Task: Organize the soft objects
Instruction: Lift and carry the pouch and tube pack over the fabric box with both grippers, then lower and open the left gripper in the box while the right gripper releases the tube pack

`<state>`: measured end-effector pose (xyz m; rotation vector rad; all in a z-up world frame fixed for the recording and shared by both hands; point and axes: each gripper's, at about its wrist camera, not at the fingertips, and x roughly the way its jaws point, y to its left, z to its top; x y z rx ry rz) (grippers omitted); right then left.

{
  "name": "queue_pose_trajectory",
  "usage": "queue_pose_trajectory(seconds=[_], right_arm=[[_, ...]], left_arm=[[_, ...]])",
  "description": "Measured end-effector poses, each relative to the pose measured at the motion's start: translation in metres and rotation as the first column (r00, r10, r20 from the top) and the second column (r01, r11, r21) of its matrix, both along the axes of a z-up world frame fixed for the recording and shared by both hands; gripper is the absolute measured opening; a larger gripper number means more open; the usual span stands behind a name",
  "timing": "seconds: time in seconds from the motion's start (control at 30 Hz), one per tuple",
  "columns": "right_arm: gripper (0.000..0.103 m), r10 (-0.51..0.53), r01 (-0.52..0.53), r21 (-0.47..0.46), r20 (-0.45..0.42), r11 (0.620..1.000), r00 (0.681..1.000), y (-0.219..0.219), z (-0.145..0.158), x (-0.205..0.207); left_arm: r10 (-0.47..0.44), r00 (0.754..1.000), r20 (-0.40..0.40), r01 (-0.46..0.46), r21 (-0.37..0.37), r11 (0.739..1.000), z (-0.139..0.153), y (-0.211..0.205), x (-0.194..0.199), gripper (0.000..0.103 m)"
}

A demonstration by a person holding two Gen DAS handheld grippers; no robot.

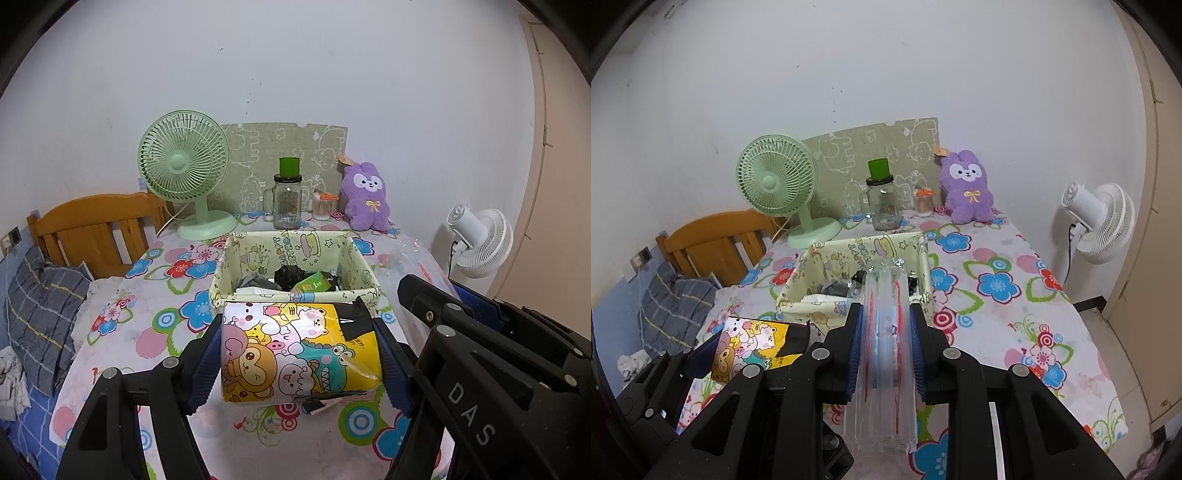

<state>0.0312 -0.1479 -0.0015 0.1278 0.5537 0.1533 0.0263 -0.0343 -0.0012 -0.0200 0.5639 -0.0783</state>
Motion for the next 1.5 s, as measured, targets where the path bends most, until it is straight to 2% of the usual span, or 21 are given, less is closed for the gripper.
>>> queue_pose_trajectory(seconds=[0.8,1.5], right_arm=[[0.027,0.01,-0.011,0.028,0.018,1.0,1.0,0.005,0.015,0.072],[0.027,0.039,-0.039,0.033,-0.003,0.999,0.999,0.02,0.004,0.137]], left_arm=[[0.014,1.0,0.01,-0.014,-0.02,1.0,0.012,0.009,0.07,0.076],[0.059,0.998,-0.013,-0.059,-0.016,0.998,0.001,0.02,0.127,0.076]])
